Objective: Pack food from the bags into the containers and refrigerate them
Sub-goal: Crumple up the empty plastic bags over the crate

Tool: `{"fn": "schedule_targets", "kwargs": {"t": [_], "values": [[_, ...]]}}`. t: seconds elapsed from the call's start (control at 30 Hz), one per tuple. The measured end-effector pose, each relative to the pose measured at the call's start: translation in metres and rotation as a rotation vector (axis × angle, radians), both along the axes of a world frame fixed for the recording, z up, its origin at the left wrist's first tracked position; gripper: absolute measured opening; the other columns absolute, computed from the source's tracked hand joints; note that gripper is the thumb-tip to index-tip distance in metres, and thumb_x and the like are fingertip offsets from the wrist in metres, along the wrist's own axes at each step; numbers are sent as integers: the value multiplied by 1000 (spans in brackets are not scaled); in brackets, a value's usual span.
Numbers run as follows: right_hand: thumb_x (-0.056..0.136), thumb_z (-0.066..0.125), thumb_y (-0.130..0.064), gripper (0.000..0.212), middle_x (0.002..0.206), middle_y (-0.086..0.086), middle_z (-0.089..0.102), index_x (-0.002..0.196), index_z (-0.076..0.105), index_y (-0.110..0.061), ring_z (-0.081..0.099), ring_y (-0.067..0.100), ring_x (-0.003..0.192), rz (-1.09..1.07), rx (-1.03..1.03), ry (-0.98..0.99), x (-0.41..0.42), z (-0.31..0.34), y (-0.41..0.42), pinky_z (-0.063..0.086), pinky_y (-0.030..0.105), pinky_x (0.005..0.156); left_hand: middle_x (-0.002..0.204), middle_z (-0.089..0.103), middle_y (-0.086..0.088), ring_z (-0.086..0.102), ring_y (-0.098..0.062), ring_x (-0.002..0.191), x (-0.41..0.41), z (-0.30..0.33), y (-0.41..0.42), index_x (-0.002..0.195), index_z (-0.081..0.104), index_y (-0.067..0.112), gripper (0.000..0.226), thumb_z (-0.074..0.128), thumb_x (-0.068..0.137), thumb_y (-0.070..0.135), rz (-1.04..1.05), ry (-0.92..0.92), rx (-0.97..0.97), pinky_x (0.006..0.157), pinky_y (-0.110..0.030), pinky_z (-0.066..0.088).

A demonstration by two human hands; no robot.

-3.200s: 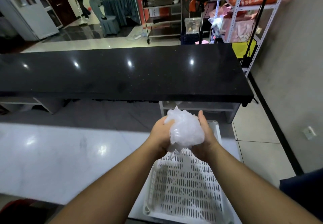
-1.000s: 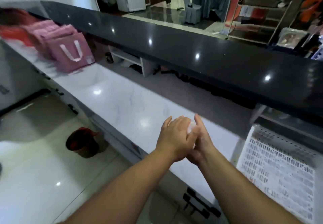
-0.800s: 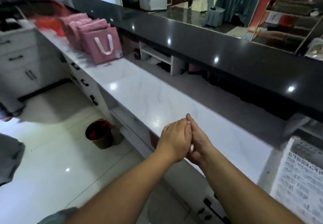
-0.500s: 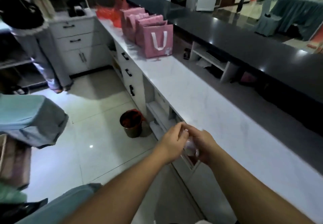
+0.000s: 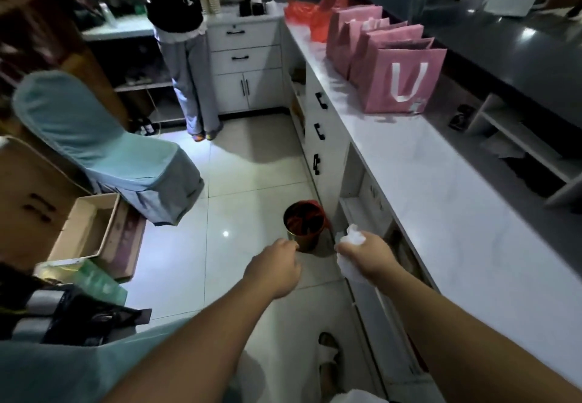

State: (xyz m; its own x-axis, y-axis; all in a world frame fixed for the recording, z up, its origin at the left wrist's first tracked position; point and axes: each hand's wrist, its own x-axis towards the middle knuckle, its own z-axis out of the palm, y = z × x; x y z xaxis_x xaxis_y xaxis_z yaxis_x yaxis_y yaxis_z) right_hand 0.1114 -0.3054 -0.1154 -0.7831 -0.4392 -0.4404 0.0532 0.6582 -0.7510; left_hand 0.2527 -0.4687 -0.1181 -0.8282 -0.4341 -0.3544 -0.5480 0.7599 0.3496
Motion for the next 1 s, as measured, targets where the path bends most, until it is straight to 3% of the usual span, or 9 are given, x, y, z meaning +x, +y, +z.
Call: {"fn": "schedule_targets", "kwargs": {"t": [0.1, 0.2, 0.33, 0.5, 0.6, 0.7, 0.83, 0.9, 1.0], "values": [[94, 58, -39, 18, 95, 5, 71, 101, 61, -22, 67, 19, 83, 54, 18, -86, -45, -20, -40, 46, 19, 62, 153, 47, 0, 55, -27, 130, -27, 3, -30, 152, 46, 25, 49, 46, 103, 35, 39, -46, -40, 103, -43, 50], [85, 49, -49, 28, 106, 7, 72, 109, 51, -36, 69, 29, 100, 205, 125, -39, -98, -43, -77, 47, 30, 76, 155, 45, 0, 53, -28, 132, -58, 7, -58, 152, 45, 26, 50, 46, 103, 34, 75, -102, -59, 104, -43, 49], [91, 52, -43, 54, 112, 9, 68, 136, 49, -13, 62, 21, 91, 290, 146, 29, -139, -40, -120, 47, 29, 70, 152, 46, -1, 54, -28, 130, -99, 6, -94, 152, 45, 25, 48, 44, 104, 30, 135, -145, -96, 100, -43, 50], [94, 64, -36, 34, 93, 3, 68, 116, 68, -11, 60, 13, 76, 205, 163, 24, -174, -45, -163, 49, 27, 68, 151, 46, -1, 52, -29, 131, -137, 0, -135, 151, 44, 24, 48, 45, 104, 30, 166, -198, -111, 98, -42, 47], [100, 44, -26, 58, 131, 17, 61, 150, 37, 1, 62, 31, 113, 253, 214, 14, -190, -39, -187, 49, 33, 87, 148, 48, -2, 51, -29, 130, -166, -6, -165, 150, 45, 23, 47, 45, 103, 31, 150, -207, -120, 98, -43, 48], [98, 50, -27, 34, 111, 11, 69, 128, 48, -10, 64, 17, 86, 225, 209, 37, -214, -45, -210, 48, 28, 69, 148, 48, -2, 51, -29, 129, -197, -19, -196, 150, 45, 24, 48, 46, 102, 34, 110, -226, -118, 96, -43, 48], [86, 53, -38, 22, 84, 2, 66, 100, 58, -22, 65, 19, 79, 142, 204, -8, -248, -61, -237, 58, 39, 75, 149, 49, -2, 51, -29, 130, -239, -40, -242, 151, 44, 24, 52, 46, 101, 40, 41, -235, -97, 98, -44, 43], [88, 66, -40, 15, 79, -6, 63, 82, 56, -31, 57, 9, 69, 55, 217, 2, -260, -63, -252, 48, 24, 63, 147, 50, -2, 52, -29, 129, -256, -49, -265, 149, 46, 24, 52, 46, 101, 43, 0, -242, -71, 98, -44, 43], [91, 70, -38, 21, 79, -9, 61, 77, 55, -33, 52, 5, 66, -20, 234, -19, -268, -72, -279, 42, 19, 60, 145, 52, -2, 53, -28, 128, -278, -65, -301, 146, 48, 23, 50, 46, 101, 44, -54, -252, -51, 99, -45, 45]]}}
